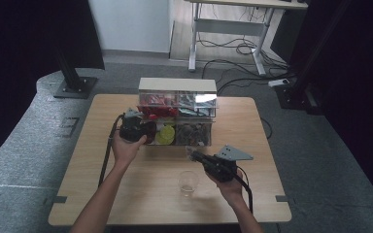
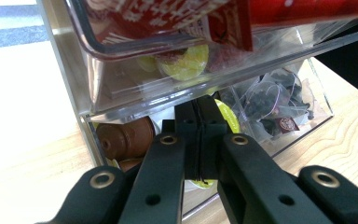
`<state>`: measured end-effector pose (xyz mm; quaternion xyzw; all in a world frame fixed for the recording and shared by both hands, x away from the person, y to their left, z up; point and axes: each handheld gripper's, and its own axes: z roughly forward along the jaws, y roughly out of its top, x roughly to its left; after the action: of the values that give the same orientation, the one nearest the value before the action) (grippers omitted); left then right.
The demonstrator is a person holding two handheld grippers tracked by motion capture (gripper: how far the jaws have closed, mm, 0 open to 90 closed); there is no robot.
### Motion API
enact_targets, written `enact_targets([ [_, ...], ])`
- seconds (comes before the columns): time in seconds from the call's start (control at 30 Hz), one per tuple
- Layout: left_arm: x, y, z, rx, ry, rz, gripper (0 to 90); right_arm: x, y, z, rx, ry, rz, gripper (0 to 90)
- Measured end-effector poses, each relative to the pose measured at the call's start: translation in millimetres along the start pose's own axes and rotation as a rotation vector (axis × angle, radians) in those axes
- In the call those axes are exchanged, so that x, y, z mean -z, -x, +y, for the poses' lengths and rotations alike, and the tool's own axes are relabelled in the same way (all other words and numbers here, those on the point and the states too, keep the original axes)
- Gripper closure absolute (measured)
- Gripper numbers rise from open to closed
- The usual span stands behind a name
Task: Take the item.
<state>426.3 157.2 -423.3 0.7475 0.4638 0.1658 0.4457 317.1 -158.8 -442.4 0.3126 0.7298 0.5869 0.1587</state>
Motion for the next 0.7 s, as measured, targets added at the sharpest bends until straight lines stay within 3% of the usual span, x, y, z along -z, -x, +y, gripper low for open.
enact_targets([
  [0.7, 2.3, -0.4, 1.5, 0.006, -0.005, 0.002, 89.2, 16.1, -18.7, -9.0, -0.010, 0.008, 0.048, 88.4],
])
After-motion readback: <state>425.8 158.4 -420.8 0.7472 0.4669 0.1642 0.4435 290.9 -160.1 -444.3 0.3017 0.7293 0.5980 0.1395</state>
